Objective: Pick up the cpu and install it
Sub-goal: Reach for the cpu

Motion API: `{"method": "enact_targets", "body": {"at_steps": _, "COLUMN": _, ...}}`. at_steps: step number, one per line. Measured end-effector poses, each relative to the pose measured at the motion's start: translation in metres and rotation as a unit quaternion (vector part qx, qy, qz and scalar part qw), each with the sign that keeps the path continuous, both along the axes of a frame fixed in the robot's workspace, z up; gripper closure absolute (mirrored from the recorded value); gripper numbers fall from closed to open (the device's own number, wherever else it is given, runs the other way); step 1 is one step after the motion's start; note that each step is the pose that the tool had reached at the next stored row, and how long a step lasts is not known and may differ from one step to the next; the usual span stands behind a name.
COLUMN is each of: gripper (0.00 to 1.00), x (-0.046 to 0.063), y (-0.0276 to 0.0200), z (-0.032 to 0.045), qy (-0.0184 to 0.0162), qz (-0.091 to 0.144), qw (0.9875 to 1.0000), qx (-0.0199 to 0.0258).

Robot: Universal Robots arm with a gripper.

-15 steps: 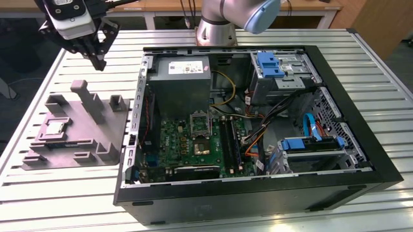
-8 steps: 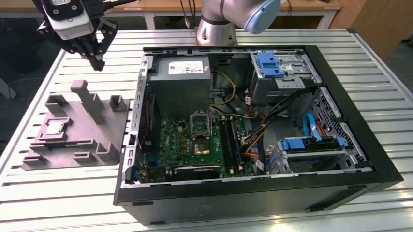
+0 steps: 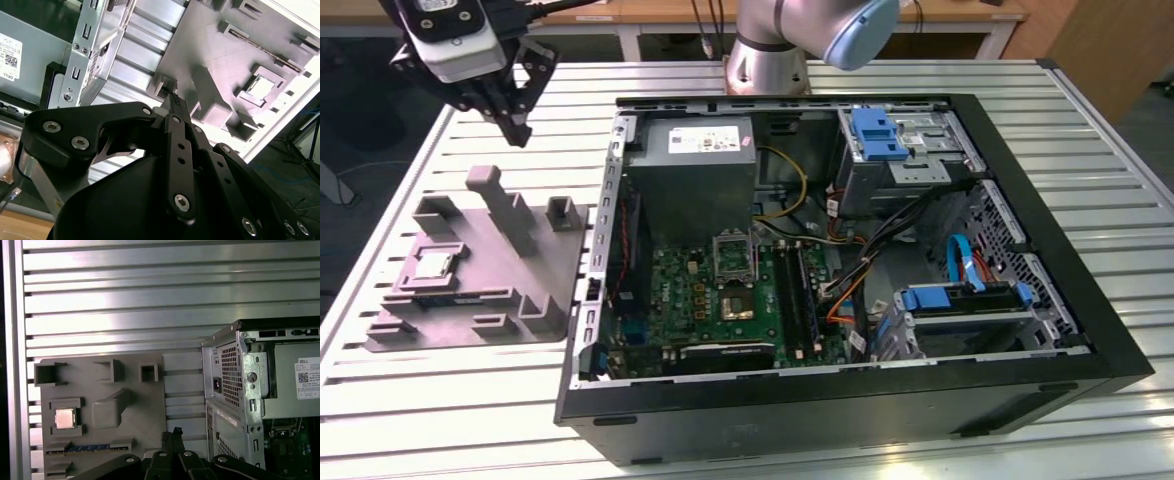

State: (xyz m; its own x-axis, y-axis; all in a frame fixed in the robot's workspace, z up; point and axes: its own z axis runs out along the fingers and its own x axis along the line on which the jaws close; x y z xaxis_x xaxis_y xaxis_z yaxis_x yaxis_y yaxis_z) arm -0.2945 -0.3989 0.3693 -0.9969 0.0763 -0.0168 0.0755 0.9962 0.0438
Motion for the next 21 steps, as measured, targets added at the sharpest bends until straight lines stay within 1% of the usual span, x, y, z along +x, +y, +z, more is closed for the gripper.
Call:
{"method": "enact_targets", "body": {"at_steps": 12, "gripper": 0.89, "x": -0.004, "y": 0.0000, "z": -0.0001, "qy": 0.0002, "qz": 0.000, "qw": 1.0000, "qx": 0.0000}}
{"method": "enact_targets", "body": {"at_steps": 14, "gripper": 0.89, "x": -0.007, "y": 0.0000, "z": -0.0005, "qy": 0.0009, "qz": 0.000, "qw": 1.0000, "qx": 0.0000}}
{"method": "enact_targets", "body": {"at_steps": 18, "gripper": 0.89, "x": -0.008, "y": 0.0000, "z": -0.0006, "qy": 0.0010, "qz": 0.000, "qw": 1.0000, "qx": 0.0000}}
{"method": "enact_targets", "body": {"at_steps": 19, "gripper": 0.89, "x": -0.014, "y": 0.0000, "z": -0.0013, "qy": 0.0013, "qz": 0.000, "qw": 1.0000, "qx": 0.0000}}
{"method": "enact_targets", "body": {"at_steps": 20, "gripper": 0.89, "x": -0.017, "y": 0.0000, "z": -0.0018, "qy": 0.0024, "qz": 0.000, "qw": 1.0000, "qx": 0.0000}}
{"method": "enact_targets", "body": {"at_steps": 21, "gripper": 0.89, "x": -0.017, "y": 0.0000, "z": -0.0018, "qy": 0.0024, "qz": 0.000, "qw": 1.0000, "qx": 0.0000}}
